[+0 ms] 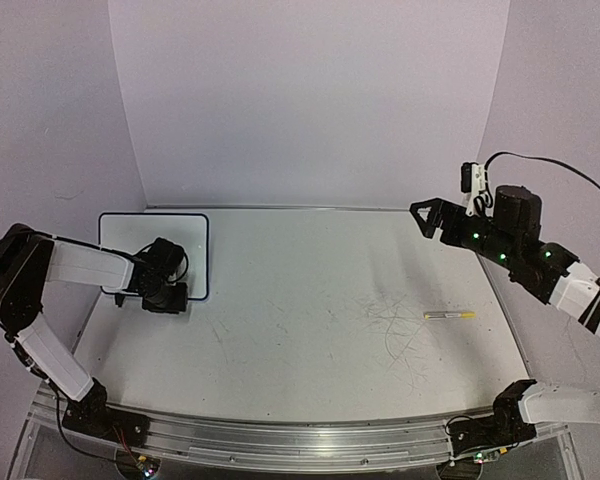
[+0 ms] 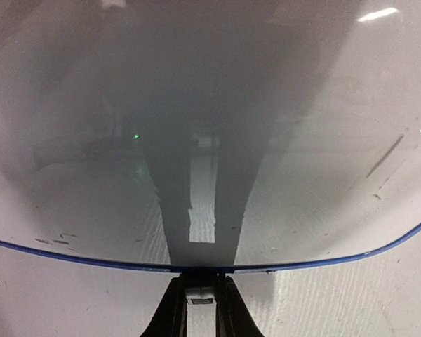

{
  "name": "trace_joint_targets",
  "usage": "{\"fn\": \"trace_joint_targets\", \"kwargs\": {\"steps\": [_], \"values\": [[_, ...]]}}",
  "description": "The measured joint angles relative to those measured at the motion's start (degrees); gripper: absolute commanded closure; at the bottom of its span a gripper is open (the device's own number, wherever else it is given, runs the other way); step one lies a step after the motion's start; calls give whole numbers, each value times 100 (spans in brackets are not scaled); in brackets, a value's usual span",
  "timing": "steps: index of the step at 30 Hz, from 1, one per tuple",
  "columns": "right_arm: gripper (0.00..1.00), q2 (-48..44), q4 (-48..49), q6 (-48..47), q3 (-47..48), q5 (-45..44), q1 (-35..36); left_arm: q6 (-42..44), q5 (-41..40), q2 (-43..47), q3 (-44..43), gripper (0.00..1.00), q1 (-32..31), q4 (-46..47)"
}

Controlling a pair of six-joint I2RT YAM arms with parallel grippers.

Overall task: Write a sentence on the whiteboard
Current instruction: Move the whiteboard stand to the corner of the board, then move the whiteboard stand to the center of the board.

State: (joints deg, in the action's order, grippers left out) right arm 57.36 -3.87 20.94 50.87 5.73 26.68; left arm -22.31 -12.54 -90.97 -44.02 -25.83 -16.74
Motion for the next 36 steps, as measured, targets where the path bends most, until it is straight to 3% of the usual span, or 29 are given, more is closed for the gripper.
{"fn": "trace_joint_targets", "kwargs": {"steps": [9, 19, 21, 25, 30, 36], "values": [[2, 77, -1, 95, -90, 98, 0, -1097, -609, -795, -747, 100, -1377, 50], [2, 418, -12, 326, -326, 414, 0, -2501, -1314, -2133, -2266, 100, -3152, 28], [2, 489, -13, 385, -339, 486, 0, -2557, -1329, -2339, -2540, 95, -3303, 34], [2, 659, -39, 528, -394, 576, 38, -2540, -1258, -2543, -2843, 70, -3458, 52], [2, 1024, -53, 719, -463, 569, 273, -2338, -1054, -2528, -2823, 56, -3592, 176], [3, 1872, -29, 1004, -408, 468, 942, -1903, -846, -1669, -2191, 37, -3798, 472]]}}
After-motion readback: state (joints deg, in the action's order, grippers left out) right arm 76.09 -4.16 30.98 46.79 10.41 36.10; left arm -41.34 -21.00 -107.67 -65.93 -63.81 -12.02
